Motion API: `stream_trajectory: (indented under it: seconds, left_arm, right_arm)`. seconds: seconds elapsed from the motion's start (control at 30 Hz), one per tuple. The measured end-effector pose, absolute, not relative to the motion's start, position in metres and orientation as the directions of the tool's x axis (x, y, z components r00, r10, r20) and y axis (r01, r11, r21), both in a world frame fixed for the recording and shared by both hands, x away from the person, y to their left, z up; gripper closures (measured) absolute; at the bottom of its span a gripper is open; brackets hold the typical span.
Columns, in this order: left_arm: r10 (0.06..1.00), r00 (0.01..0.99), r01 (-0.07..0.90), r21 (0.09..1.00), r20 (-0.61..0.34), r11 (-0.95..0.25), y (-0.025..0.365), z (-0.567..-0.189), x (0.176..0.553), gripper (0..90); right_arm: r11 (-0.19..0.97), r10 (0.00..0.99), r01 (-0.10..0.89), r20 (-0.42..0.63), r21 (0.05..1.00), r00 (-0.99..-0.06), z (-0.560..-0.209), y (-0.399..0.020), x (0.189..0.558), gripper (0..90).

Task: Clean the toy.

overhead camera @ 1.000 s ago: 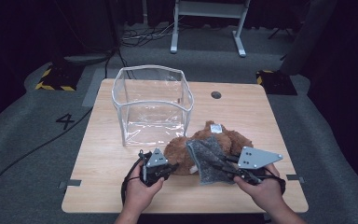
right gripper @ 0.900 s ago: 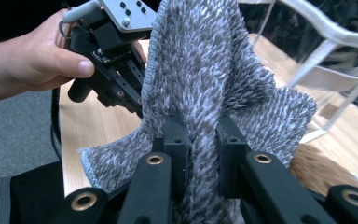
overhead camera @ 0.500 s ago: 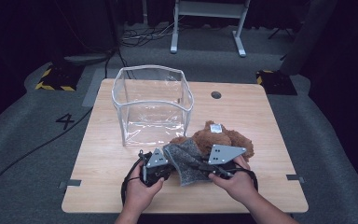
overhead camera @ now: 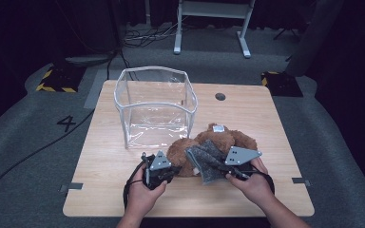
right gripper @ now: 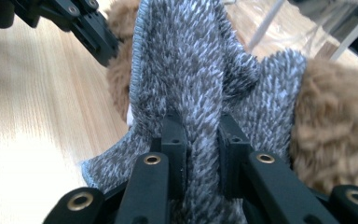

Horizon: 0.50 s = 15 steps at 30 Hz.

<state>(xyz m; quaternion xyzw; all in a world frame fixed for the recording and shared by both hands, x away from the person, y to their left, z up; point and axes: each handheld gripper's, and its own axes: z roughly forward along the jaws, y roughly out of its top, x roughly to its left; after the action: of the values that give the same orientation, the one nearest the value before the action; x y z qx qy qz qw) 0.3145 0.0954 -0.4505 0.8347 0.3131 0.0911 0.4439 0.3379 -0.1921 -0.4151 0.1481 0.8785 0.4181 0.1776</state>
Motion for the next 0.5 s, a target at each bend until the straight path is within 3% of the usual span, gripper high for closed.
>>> stream_trajectory:
  seconds: [0.1,0.13,0.23,0.27,0.37,0.5]
  left_arm:
    - [0.607,0.785,0.441,0.800,-0.124,-0.407,0.095,-0.450,0.315,86.8]
    - [0.615,0.780,0.438,0.805,-0.118,-0.401,0.095,-0.449,0.315,79.8]
    - [0.663,0.748,0.407,0.819,-0.044,-0.405,0.091,-0.448,0.316,46.0]
    - [0.673,0.739,0.405,0.816,-0.027,-0.413,0.090,-0.448,0.316,39.6]
    - [0.682,0.730,0.419,0.816,-0.043,-0.397,0.090,-0.447,0.318,33.2]
    - [0.702,0.711,0.433,0.817,-0.050,-0.380,0.091,-0.446,0.319,31.9]
  right_arm:
    - [0.609,0.415,0.126,-0.180,0.783,-0.892,-0.419,-0.195,0.339,76.5]
    - [0.610,0.415,0.127,-0.179,0.782,-0.892,-0.420,-0.195,0.340,76.5]
    - [0.615,0.422,0.137,-0.177,0.776,-0.889,-0.422,-0.197,0.341,76.5]
    - [0.617,0.424,0.144,-0.172,0.774,-0.889,-0.423,-0.197,0.342,76.5]
    - [0.617,0.426,0.156,-0.160,0.772,-0.890,-0.427,-0.196,0.344,76.5]
    - [0.615,0.431,0.175,-0.141,0.769,-0.891,-0.431,-0.195,0.348,76.5]
